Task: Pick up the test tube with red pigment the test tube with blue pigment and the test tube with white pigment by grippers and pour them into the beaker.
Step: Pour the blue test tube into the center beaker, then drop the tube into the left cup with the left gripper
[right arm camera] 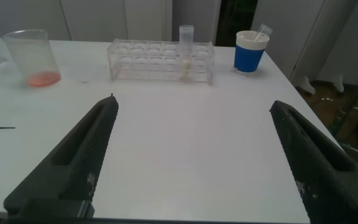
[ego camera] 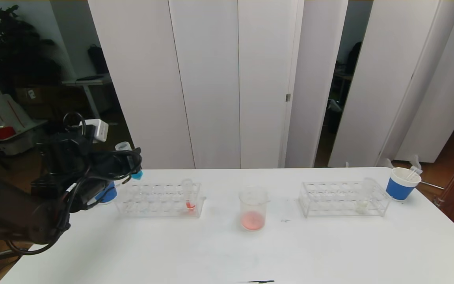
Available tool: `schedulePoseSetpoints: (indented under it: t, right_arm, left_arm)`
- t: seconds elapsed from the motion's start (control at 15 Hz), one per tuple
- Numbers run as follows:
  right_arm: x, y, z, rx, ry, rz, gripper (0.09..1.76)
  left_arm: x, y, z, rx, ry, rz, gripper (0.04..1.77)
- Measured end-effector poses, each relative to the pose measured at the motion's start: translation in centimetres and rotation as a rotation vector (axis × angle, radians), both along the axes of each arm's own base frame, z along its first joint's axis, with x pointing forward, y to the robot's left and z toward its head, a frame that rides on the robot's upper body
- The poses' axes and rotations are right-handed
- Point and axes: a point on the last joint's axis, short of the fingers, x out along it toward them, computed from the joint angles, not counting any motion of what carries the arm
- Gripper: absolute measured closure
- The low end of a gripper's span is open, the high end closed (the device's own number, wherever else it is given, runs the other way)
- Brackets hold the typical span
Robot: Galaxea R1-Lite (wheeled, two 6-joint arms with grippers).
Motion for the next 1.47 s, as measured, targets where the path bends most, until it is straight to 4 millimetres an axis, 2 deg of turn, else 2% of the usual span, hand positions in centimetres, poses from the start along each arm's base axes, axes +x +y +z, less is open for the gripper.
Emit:
schedulePoseSetpoints:
  t: [0.2,0.33,0.53,0.73,1.0,1.33,1.47]
  right_arm:
    - [0.0,0.0,0.0,0.000,0.000,0.000,0.10]
    - [0.0,0.0,0.0,0.000,0.000,0.000,0.10]
    - [0.0,0.0,0.0,0.000,0.000,0.000,0.10]
    - [0.0,0.0,0.0,0.000,0.000,0.000,0.10]
    - [0.0,0.0,0.0,0.000,0.000,0.000,0.10]
    - [0.0,0.0,0.0,0.000,0.000,0.001,0.10]
    - [0.0,0.0,0.0,0.000,0.000,0.001,0.10]
  left_arm:
    - [-0.7,-0.7,4.3,0.012,-0.065,-0.058,1.22]
    - [-1.2,-1.2,6.7,0.085,-0.143,-0.133,1.22]
    - [-1.4,-1.7,8.2,0.235,-0.228,-0.276,1.22]
    - [-1.3,-3.4,8.4,0.259,-0.259,-0.398,1.22]
    - [-0.5,-7.4,8.2,0.278,-0.287,-0.520,1.22]
    - [1.3,-12.7,6.8,0.357,-0.325,-0.643,1.22]
    - [2.0,-14.2,6.0,0.359,-0.339,-0.705,1.22]
